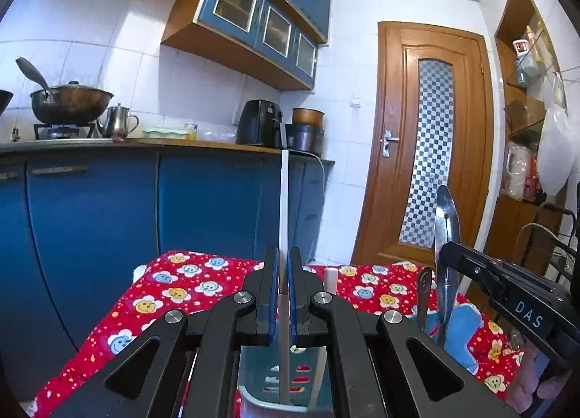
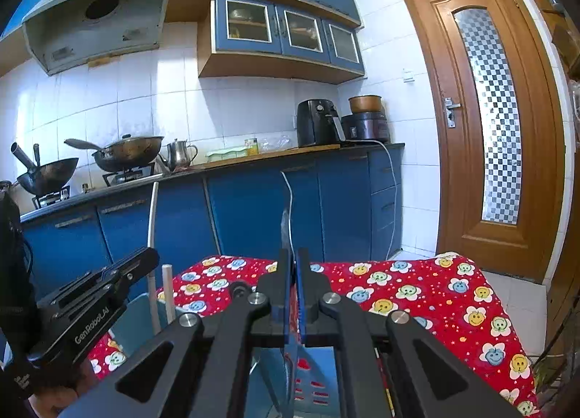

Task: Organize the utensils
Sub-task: 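Carry the chopstick with the left tool while the right tool carries the knife to the caddy, then drop the chopstick into the caddy with the left tool while the right tool releases the knife there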

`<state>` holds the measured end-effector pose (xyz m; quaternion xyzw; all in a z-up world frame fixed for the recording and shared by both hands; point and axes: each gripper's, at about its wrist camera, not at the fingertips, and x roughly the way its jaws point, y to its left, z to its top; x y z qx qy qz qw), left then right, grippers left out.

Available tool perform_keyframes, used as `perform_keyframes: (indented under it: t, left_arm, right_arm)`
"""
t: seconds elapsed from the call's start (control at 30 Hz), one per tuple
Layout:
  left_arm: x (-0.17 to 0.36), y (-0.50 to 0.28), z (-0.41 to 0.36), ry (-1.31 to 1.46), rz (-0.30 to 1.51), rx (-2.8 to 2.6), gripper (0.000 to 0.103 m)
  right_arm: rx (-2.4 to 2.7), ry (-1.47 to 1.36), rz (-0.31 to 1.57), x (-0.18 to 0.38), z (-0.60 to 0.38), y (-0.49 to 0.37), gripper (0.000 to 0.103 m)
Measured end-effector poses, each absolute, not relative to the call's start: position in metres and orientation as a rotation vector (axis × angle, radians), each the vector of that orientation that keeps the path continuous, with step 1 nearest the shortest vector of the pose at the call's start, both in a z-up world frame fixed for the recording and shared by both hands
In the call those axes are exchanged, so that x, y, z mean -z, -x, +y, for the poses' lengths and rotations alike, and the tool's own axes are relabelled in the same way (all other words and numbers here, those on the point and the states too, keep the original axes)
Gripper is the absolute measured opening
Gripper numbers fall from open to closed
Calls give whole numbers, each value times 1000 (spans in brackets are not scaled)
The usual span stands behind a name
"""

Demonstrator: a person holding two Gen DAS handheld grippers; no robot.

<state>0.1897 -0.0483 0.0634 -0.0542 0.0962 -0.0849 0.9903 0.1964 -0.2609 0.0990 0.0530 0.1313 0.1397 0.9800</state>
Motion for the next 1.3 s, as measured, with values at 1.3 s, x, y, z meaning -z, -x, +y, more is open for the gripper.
perform_keyframes:
  t: [1.3]
  left_arm:
    - [-64,-93,-25,87,575,293,28]
  right_arm:
    - [-328,-216,541,-105,-273,-80,24]
